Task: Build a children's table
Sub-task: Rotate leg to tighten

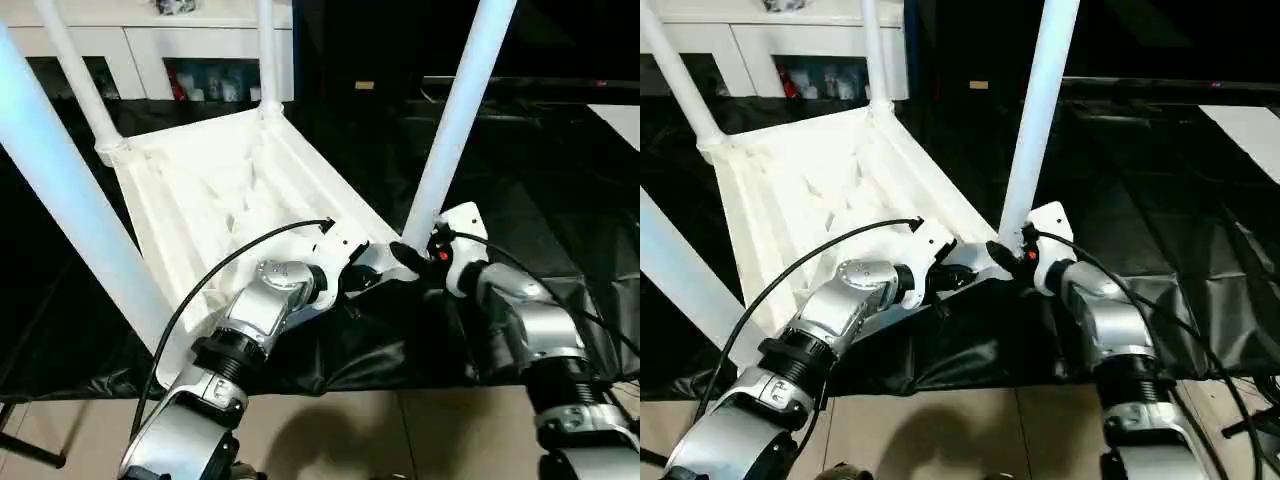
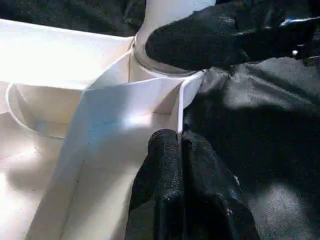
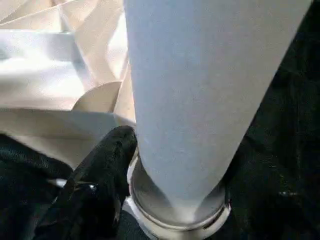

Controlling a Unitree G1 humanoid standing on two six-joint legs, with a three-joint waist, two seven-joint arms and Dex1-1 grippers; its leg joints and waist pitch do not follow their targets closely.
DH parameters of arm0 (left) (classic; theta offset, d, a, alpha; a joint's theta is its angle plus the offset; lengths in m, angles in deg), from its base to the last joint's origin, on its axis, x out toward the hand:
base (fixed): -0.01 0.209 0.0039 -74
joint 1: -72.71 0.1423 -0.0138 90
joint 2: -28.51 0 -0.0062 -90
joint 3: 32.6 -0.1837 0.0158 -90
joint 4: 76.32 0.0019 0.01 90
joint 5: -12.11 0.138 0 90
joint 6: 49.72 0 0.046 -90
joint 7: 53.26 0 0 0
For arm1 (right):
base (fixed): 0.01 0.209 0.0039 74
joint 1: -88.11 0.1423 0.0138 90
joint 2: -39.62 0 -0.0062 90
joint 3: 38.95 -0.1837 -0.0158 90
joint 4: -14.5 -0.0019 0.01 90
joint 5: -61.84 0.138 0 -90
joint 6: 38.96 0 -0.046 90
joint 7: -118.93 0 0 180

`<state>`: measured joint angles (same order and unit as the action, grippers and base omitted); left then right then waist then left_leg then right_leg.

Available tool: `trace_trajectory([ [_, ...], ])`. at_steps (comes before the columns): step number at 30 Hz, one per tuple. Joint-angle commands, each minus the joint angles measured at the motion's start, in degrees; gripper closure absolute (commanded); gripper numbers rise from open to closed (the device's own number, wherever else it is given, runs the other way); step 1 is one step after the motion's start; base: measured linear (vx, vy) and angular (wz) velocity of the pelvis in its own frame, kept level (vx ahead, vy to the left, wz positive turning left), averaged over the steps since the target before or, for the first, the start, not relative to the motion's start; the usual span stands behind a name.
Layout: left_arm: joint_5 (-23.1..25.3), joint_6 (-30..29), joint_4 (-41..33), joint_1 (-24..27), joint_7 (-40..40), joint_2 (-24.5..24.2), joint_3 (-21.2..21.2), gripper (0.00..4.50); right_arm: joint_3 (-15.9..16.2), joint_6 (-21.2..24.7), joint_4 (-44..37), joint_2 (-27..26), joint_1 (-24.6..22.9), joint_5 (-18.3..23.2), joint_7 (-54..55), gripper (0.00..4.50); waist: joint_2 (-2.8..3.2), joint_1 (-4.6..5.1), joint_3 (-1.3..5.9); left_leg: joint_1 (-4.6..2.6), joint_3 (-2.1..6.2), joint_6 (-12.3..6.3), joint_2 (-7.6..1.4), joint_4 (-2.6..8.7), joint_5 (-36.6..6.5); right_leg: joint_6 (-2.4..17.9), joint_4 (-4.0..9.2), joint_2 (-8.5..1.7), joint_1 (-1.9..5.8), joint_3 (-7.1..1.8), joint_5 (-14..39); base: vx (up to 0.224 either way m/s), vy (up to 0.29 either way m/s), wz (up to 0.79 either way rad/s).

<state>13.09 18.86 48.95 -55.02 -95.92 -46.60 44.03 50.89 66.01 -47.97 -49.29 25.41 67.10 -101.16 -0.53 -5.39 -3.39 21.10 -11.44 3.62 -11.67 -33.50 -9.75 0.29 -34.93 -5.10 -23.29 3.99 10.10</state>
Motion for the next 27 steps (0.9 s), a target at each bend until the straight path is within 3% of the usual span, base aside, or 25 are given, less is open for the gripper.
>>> trace_trajectory([
  [1, -2.5, 3.8, -3.1, -0.5, -1.2, 0.4, 0.7, 4.50, 4.1, 0.2, -0.6, 0.0, -1.9, 1.3, -6.4, 1.36, -1.14, -0.32, 3.91, -0.40, 0.82, -3.86, -1.40, 3.45, -11.7, 10.6, 4.90, -3.26, 2.95, -2.36, 14.8, 0.000, 0.000, 0.00],
  [3, -2.6, 3.8, -3.4, -0.4, -2.2, -0.1, 0.6, 4.50, 4.3, -0.9, -1.6, 1.8, -2.7, 1.8, -9.4, 1.36, -1.21, -0.48, 3.86, -0.43, 0.80, -4.03, -1.43, 3.43, -12.0, 10.5, 5.00, -3.33, 2.85, -2.38, 15.9, 0.000, 0.000, 0.00],
  [5, -2.7, 4.1, -4.3, 0.3, -5.3, -1.9, 0.1, 4.50, 3.2, -1.4, -5.1, 6.8, -5.0, 4.2, -16.7, 1.36, -1.24, -0.73, 3.75, -0.63, 0.85, -3.88, -1.52, 3.53, -12.7, 10.1, 5.27, -3.30, 2.79, -2.34, 17.3, 0.000, 0.000, 0.00],
  [8, -2.7, 4.8, -5.7, 1.9, -9.8, -4.6, -1.0, 4.50, 0.1, -0.1, -9.2, 14.7, -8.4, 7.8, -25.4, 1.36, -1.45, -1.54, 3.69, -0.53, 0.81, -5.30, -1.66, 3.40, -12.9, 9.6, 5.14, -3.25, 3.01, -2.51, 16.7, 0.000, 0.000, 0.00],
  [11, -2.9, 5.3, -6.1, 2.4, -11.6, -5.8, -1.4, 4.50, -1.0, -0.1, -9.8, 17.7, -9.6, 8.2, -27.5, 1.36, -1.59, -1.07, 3.70, -0.06, 0.98, -5.20, -1.45, 3.44, -12.6, 9.1, 5.20, -3.32, 3.07, -2.18, 18.4, 0.000, 0.000, 0.00],
  [16, -4.2, 7.8, -8.0, 3.5, -19.0, -9.3, -2.4, 4.50, -4.9, -0.5, -9.1, 22.7, -11.1, 9.3, -27.7, 1.36, -1.57, -0.99, 3.79, -0.37, 0.88, -5.13, -1.54, 3.28, -11.7, 9.5, 5.28, -3.31, 2.74, -2.30, 19.2, 0.000, 0.000, 0.00],
  [25, -6.4, 14.2, -9.4, 3.9, -30.8, -12.8, -5.5, 4.50, -8.4, -2.2, -3.0, 17.5, -6.1, 5.5, -9.1, 1.36, -1.10, -1.52, 4.00, -1.03, 0.53, -3.40, -1.61, 3.25, -11.1, 11.4, 4.72, -3.13, 2.20, -2.40, 15.5, 0.000, 0.000, 0.00],
  [27, -6.8, 14.2, -9.6, 4.1, -31.9, -12.7, -5.5, 4.50, -8.8, -2.4, -2.6, 16.6, -5.7, 5.5, -7.2, 1.36, -1.22, -1.86, 4.07, -0.87, 0.54, -3.51, -1.72, 3.28, -10.1, 11.7, 4.26, -3.20, 2.46, -2.48, 13.5, 0.000, 0.000, 0.00],
])
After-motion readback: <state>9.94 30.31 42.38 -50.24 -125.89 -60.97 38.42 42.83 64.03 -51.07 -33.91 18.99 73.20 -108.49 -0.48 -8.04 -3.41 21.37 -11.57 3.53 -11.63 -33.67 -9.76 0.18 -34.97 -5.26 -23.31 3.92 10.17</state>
